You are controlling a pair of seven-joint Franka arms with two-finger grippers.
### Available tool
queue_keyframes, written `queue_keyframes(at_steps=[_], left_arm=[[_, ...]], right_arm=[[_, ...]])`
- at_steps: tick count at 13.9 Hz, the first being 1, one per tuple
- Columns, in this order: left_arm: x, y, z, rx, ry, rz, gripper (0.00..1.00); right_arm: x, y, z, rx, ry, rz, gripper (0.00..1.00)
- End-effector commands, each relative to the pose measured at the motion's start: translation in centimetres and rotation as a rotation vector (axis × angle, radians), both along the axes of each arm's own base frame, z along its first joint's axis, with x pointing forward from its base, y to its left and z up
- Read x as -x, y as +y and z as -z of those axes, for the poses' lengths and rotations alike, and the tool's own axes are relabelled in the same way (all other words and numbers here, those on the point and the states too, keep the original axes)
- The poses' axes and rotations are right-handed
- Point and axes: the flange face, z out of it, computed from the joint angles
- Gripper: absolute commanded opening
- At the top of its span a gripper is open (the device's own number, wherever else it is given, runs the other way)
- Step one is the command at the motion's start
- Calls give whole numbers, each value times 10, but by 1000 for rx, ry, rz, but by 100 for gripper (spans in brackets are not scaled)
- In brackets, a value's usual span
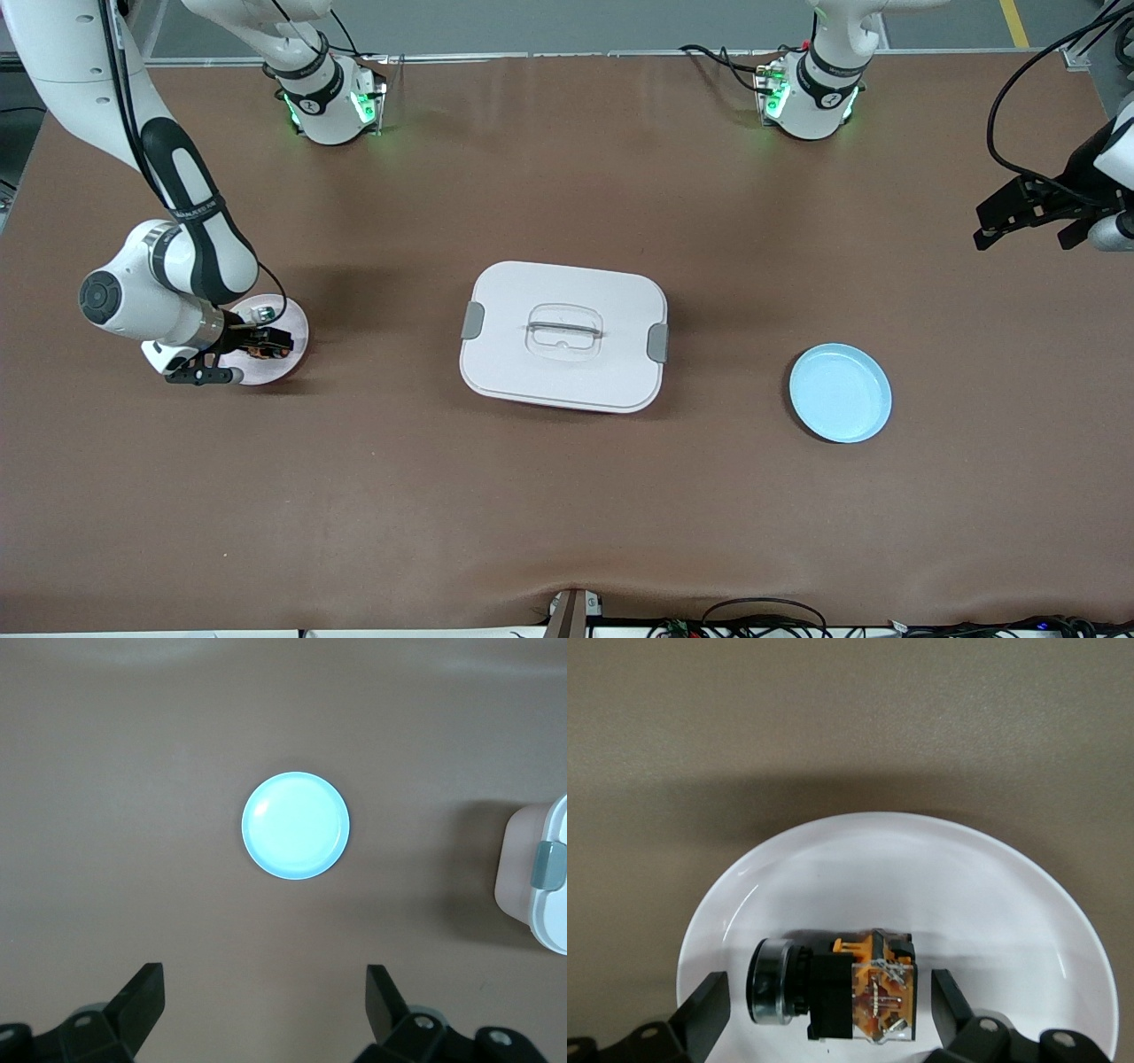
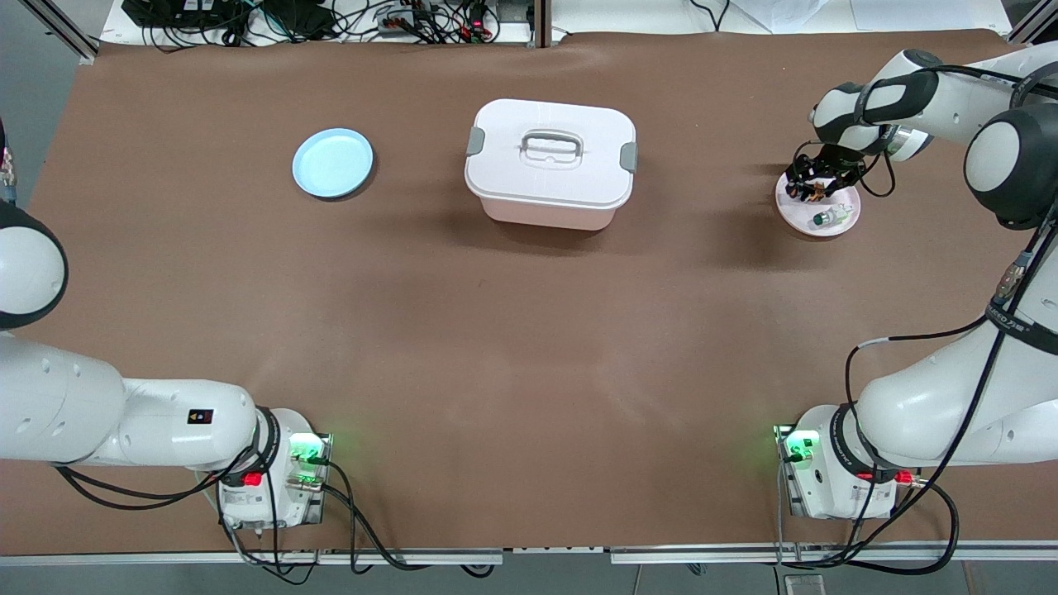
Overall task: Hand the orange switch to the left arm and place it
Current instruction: 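Lower the right gripper and grasp the orange-and-black switch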
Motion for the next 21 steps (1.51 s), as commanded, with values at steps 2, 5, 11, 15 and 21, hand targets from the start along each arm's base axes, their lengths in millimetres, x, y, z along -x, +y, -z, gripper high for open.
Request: queue_keyframes(at_steps=[2,5,11,15,21], left_arm=[[0,-3,-11,10,-9,22,100],[-1,-2,-10,12,-8,19,100],[-2,-3,-8,12,-2,22,100],[-2,-2,-13,15,-14,24,100],[-2,-4,-24,44,-34,26,100]], right_arm=[[-2,-3,-2,-18,-12,21,100],[-3,-4,-3,-16,-19,29,100],[-7,-5,-3,-10,-22,62,100],[-7,-7,-2,-9,-20,67,100],[-5,-8,4,-10,-9,68,100]])
